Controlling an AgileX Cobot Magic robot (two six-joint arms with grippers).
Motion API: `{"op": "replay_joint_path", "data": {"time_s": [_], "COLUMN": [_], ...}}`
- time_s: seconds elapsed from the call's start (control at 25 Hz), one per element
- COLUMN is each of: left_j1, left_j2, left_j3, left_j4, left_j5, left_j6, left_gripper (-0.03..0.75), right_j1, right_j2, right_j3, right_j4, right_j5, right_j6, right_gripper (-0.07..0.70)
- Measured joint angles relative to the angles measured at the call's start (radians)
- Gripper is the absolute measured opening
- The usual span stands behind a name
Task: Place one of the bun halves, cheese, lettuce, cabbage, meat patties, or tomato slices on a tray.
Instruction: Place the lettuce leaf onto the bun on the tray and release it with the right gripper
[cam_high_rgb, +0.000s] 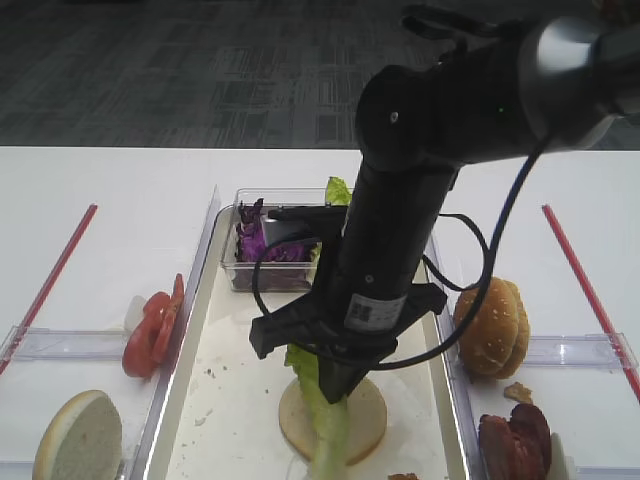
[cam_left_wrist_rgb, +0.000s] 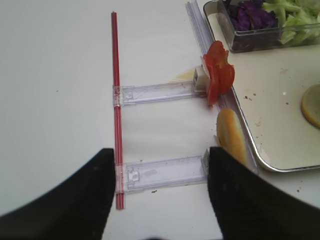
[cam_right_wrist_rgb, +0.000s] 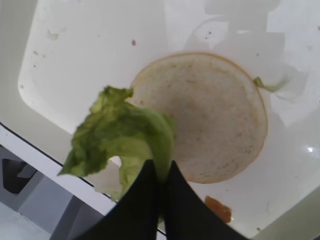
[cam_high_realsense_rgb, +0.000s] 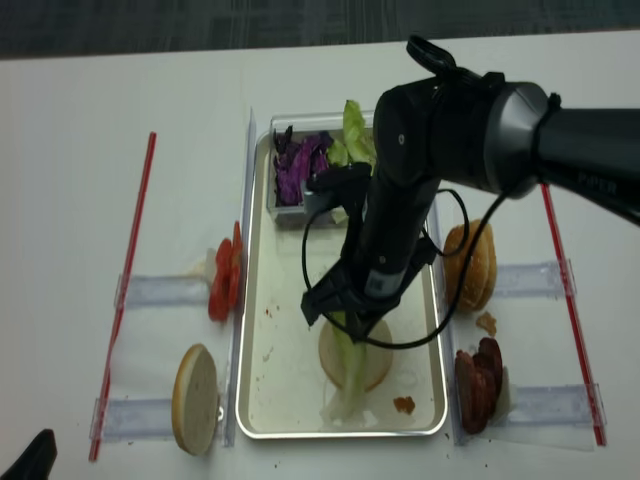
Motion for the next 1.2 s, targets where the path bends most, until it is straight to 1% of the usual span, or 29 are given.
{"op": "replay_joint_path", "data": {"time_s": [0.44, 0.68, 1.2], "left_j1": [0.000, 0.000, 0.000], "left_j2": [0.000, 0.000, 0.000], "left_j3": [0.000, 0.000, 0.000], "left_j4": [0.001, 0.002, 0.005], "left_j5": [0.000, 0.000, 0.000], "left_j6": [-0.006, -0.014, -0.018], "left_gripper": [0.391, 0.391, 0.391], "right_j1": [0.002, 0.002, 0.002], "right_j2": [0.030, 0.030, 0.052], "right_j3": [0.002, 0.002, 0.002], "right_j4": [-0.030, -0.064, -0.068], "right_j5": [-0.036, -0.039, -0.047], "right_j6": [-0.004, 0.013, 0.015], "right_gripper": [0.038, 0.038, 0.039]}}
